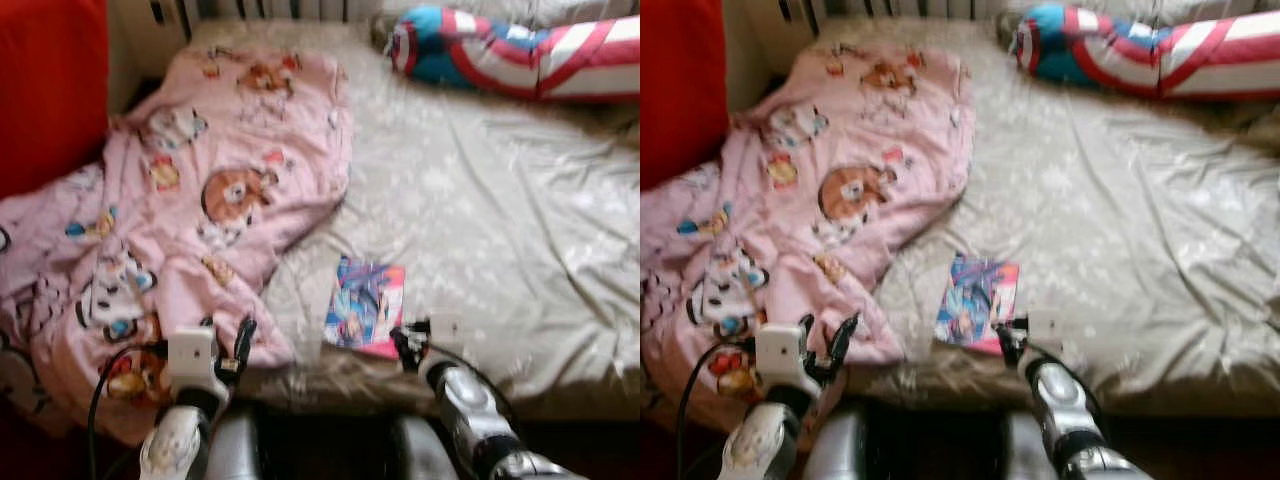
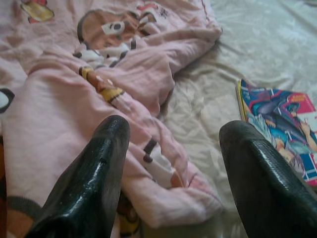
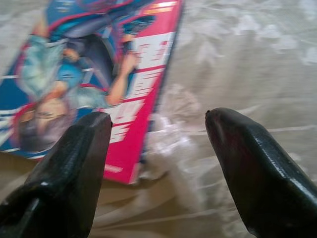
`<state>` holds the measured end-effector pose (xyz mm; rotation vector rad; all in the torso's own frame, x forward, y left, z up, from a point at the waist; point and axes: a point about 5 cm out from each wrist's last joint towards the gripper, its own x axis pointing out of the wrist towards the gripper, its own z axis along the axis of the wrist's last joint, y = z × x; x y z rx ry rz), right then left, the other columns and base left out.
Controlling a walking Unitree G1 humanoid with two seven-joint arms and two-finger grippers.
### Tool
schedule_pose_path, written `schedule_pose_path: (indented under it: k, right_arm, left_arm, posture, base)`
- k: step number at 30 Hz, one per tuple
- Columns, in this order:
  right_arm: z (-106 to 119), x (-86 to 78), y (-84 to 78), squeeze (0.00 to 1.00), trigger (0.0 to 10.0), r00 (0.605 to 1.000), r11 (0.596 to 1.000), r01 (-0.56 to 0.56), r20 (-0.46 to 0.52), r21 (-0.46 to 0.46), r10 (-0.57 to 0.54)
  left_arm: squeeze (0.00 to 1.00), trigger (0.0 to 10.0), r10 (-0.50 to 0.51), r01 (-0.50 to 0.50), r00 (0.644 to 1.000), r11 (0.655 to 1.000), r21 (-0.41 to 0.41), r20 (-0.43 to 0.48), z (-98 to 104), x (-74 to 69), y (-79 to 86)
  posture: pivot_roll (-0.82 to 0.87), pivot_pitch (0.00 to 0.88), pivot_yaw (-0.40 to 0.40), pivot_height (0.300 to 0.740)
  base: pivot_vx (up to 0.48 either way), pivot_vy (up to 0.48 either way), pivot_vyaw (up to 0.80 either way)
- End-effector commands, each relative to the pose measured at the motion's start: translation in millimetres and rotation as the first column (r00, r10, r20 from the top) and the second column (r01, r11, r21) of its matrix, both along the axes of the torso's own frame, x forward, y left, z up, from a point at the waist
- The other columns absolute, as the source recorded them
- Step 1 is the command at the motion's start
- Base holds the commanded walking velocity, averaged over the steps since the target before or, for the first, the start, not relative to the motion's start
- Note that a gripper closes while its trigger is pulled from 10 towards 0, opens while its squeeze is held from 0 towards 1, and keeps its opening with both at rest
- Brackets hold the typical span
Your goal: Clean up the room
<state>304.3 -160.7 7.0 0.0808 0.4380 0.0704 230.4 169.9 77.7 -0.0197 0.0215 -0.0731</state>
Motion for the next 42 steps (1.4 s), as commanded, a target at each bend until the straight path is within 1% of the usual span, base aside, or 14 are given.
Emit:
schedule_pose_path:
  k: [1, 5, 8, 10, 11, 16, 23, 24, 25, 26, 27, 42]
  right_arm:
    - [-3, -2.3, -3.9, 0.00, 10.0, 1.000, 1.000, 0.013, -0.016, -0.011, -0.013]
    - [0, -0.3, -11.2, 0.00, 10.0, 0.999, 0.999, 0.045, -0.010, -0.022, -0.045]
    - [-1, -0.8, -14.9, 0.00, 10.0, 0.998, 0.998, 0.064, -0.020, -0.010, -0.064]
    - [-3, -1.7, -13.6, 0.00, 10.0, 0.998, 0.998, 0.059, -0.038, 0.022, -0.058]
    - [-3, -1.8, -13.2, 0.00, 10.0, 0.998, 0.998, 0.055, -0.041, 0.025, -0.054]
    - [-5, -3.2, -11.1, 0.00, 10.0, 0.998, 1.000, 0.028, -0.058, 0.001, -0.028]
    - [-4, -1.6, -11.6, 0.00, 10.0, 0.998, 0.999, 0.042, -0.048, 0.006, -0.042]
    - [-3, -1.4, -11.4, 0.00, 9.1, 0.998, 0.999, 0.044, -0.046, 0.010, -0.044]
    - [-3, -1.0, -10.6, 0.00, 1.3, 0.998, 0.999, 0.043, -0.045, 0.013, -0.042]
    - [-3, -0.9, -10.2, 0.00, 1.3, 0.998, 0.999, 0.041, -0.046, 0.012, -0.040]
    - [-3, -1.2, -9.6, 0.00, 0.0, 0.998, 0.999, 0.036, -0.047, 0.008, -0.036]
    - [-4, -2.3, -9.9, 0.00, 0.0, 0.998, 0.999, 0.048, -0.048, 0.012, -0.047]
  left_arm:
    - [0.00, 10.0, -0.002, 0.002, 1.000, 1.000, 0.011, -0.020, -1, -4.5, 1.5]
    - [0.00, 10.0, -0.002, 0.003, 0.999, 1.000, 0.015, -0.035, -2, -9.0, 2.4]
    - [0.00, 10.0, 0.000, 0.001, 0.999, 1.000, 0.016, -0.037, -1, -10.3, 2.9]
    - [0.00, 10.0, 0.003, -0.002, 0.999, 1.000, 0.018, -0.039, 0, -10.9, 3.7]
    - [0.00, 10.0, 0.004, -0.003, 0.999, 1.000, 0.019, -0.039, 1, -11.1, 3.9]
    - [0.00, 10.0, 0.004, -0.003, 0.999, 1.000, 0.027, -0.047, 1, -13.4, 4.9]
    - [0.00, 10.0, -0.007, 0.010, 0.998, 0.999, 0.042, -0.064, 1, -18.9, 4.8]
    - [0.00, 10.0, -0.004, 0.007, 0.998, 0.999, 0.045, -0.065, 1, -19.4, 5.5]
    - [0.00, 10.0, 0.001, 0.003, 0.998, 0.999, 0.049, -0.067, 1, -19.9, 7.0]
    - [0.00, 10.0, 0.001, 0.002, 0.998, 0.999, 0.049, -0.068, 1, -20.0, 7.4]
    - [0.00, 10.0, 0.002, 0.002, 0.998, 0.999, 0.050, -0.069, 1, -20.6, 7.5]
    - [0.00, 10.0, 0.006, -0.001, 0.996, 0.998, 0.062, -0.087, 2, -23.8, 10.4]
  posture:
    - [0.01, 0.296, -0.029, 0.617]
    - [0.01, 0.307, -0.027, 0.617]
    - [0.02, 0.312, -0.027, 0.617]
    - [0.03, 0.312, -0.026, 0.617]
    - [0.03, 0.312, -0.026, 0.617]
    - [0.03, 0.317, -0.020, 0.617]
    - [0.04, 0.324, -0.013, 0.617]
    - [0.04, 0.326, -0.012, 0.617]
    - [0.04, 0.328, -0.011, 0.617]
    - [0.04, 0.328, -0.011, 0.617]
    - [0.04, 0.329, -0.010, 0.617]
    - [0.05, 0.327, -0.002, 0.617]
  base:
    - [0.000, 0.000, 0.00]
    - [0.000, 0.000, 0.00]
    - [0.000, 0.000, 0.00]
    - [0.000, 0.000, 0.00]
    - [0.000, 0.000, 0.00]
    - [0.000, 0.000, 0.00]
    - [0.000, 0.000, 0.00]
    - [0.000, 0.000, 0.00]
    - [0.000, 0.000, 0.00]
    - [0.000, 0.000, 0.00]
    - [0.000, 0.000, 0.00]
    - [0.000, 0.000, 0.00]
